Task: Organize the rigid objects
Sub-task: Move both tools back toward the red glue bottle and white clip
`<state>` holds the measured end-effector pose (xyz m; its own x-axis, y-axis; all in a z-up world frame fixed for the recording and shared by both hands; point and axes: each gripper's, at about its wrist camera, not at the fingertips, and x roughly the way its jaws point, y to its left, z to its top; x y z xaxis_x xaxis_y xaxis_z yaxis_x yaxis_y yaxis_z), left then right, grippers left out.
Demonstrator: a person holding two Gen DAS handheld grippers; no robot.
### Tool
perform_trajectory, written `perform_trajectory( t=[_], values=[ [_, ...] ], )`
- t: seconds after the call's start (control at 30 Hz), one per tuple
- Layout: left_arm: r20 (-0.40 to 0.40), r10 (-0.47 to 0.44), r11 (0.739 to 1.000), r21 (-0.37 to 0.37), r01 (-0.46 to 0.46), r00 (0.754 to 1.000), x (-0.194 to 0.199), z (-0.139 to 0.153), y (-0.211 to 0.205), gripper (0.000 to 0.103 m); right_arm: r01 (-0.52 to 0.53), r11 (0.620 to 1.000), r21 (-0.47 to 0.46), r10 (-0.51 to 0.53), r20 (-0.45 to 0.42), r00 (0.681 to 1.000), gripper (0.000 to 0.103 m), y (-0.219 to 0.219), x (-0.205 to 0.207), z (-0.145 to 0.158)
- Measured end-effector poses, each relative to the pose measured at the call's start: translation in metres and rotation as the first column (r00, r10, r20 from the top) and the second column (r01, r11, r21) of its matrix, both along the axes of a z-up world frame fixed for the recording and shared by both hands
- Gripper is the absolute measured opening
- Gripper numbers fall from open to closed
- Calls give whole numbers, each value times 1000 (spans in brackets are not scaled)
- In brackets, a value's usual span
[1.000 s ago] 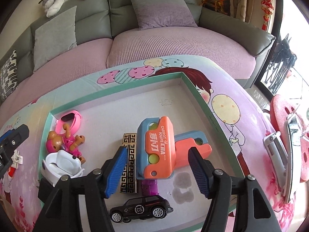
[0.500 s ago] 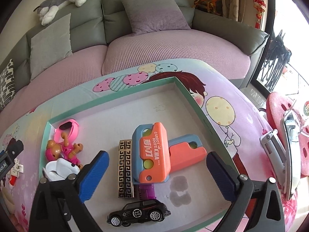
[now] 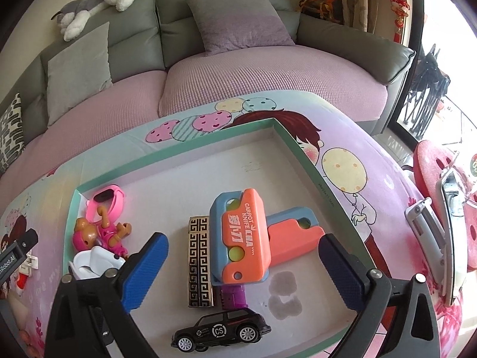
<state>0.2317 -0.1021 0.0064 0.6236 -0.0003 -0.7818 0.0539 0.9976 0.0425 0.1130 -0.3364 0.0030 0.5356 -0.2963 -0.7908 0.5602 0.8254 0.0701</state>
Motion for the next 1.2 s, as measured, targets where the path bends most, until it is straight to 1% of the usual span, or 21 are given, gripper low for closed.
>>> perform_trajectory(
  t=[0.13,0.23,0.3,0.5,0.63,0.77,0.9,1.0,1.2],
  values=[
    [-5,-3,1000,-8,3,1000,0,0,1,98,-8,1000,-9,8,-1,1000,102,3,2,1],
    [-14,-15,1000,3,15,1000,0,-1,0,98,-11,1000,-12,11,11,1000,102,8,3,5],
    [-18,-21,1000,11,21,1000,0,-1,0,98,-23,1000,-8,23,31,999,102,12,4,9],
    [-14,-12,999,31,12,1000,0,3,16,98,-79,996,-43,83,95,992,102,38,10,28],
    [-9,47,998,47,-46,999,2,7,43,98,-132,991,-29,135,151,979,102,61,16,40],
    [-1,130,990,47,-129,992,2,10,76,98,-204,978,-49,209,169,963,102,92,25,46],
    [2,203,978,41,-203,979,0,10,107,98,-273,961,-50,278,182,943,102,119,34,46],
    [-5,243,969,40,-243,970,-1,8,125,98,-326,943,-59,331,181,926,102,138,39,45],
    [-34,275,962,1,-275,961,-2,2,150,98,-385,919,-86,394,149,907,102,170,49,39]
  ],
)
